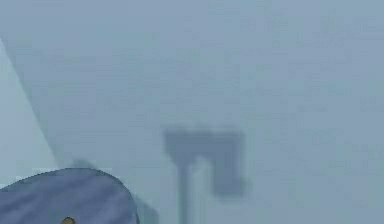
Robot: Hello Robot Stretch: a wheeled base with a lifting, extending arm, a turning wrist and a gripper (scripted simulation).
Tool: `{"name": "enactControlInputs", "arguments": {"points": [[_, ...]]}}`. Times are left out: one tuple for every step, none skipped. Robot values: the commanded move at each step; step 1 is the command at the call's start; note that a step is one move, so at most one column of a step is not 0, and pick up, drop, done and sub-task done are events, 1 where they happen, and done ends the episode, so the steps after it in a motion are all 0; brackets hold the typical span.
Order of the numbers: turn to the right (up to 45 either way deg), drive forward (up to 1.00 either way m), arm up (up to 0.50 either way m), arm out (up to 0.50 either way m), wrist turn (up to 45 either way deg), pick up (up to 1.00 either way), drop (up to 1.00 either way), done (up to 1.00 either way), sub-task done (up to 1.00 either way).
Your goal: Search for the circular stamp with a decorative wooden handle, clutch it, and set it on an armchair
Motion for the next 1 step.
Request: {"name": "enactControlInputs", "arguments": {"points": [[-45.0, 0.0, 0.0, 0.0, 0.0, 0.0, 0.0, 0.0, 0.0]]}}
